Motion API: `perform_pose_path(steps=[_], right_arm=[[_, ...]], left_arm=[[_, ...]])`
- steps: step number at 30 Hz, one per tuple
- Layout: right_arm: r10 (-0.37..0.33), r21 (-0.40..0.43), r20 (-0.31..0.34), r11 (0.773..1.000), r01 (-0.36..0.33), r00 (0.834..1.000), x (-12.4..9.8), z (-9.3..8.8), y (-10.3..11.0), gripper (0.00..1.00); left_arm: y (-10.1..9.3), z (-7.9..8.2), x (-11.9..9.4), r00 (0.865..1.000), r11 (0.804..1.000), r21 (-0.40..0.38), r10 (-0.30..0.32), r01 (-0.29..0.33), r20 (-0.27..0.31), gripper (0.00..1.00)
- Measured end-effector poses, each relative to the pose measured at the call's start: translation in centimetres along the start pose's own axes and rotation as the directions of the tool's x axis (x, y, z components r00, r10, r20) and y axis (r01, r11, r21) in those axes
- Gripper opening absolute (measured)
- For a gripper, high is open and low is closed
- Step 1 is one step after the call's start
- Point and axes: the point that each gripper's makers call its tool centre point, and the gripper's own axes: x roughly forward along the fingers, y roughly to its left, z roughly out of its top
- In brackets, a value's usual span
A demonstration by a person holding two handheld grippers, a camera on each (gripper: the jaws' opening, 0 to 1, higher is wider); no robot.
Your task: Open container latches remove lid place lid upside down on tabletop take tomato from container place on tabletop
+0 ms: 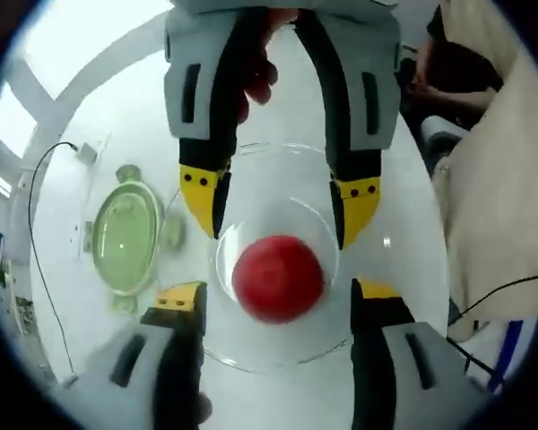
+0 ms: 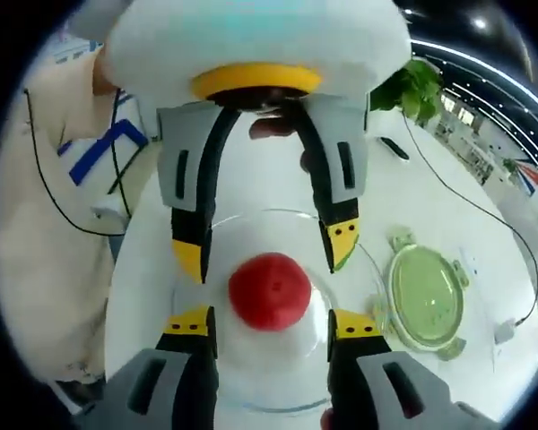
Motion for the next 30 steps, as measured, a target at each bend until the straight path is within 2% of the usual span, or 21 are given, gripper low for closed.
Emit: perform_pose_path(steps=[3, 11, 17, 24, 30], right_arm=[[0.006, -0.002, -0.007, 1.000, -0.006, 1.000, 0.7, -0.7, -0.1, 0.44], [0.038, -0.008, -0.027, 0.999, -0.039, 0.999, 2.5, -1.0, 0.2, 0.43], [0.043, -0.028, -0.055, 0.999, -0.045, 0.998, 3.5, -1.5, 0.4, 0.40], [0.059, -0.037, -0.045, 0.997, -0.061, 0.997, 4.2, -1.1, 0.9, 0.39], [0.061, -0.037, -0.020, 0.997, -0.061, 0.998, 4.2, -1.0, 1.0, 0.38]], left_arm=[[0.3, -0.3, 0.4, 1.000, 1.000, -0.023, -0.008, 0.008, 0.006, 0.54], [0.3, -1.2, 1.3, 0.999, 0.995, -0.094, -0.037, 0.037, -0.004, 0.48], [-0.2, -1.2, 2.1, 0.998, 0.988, -0.140, -0.060, 0.063, 0.027, 0.45], [-0.1, -1.2, 2.4, 0.998, 0.988, -0.147, -0.050, 0.055, 0.042, 0.44], [0.4, -1.2, 2.3, 0.998, 0.985, -0.167, -0.026, 0.035, 0.059, 0.38]])
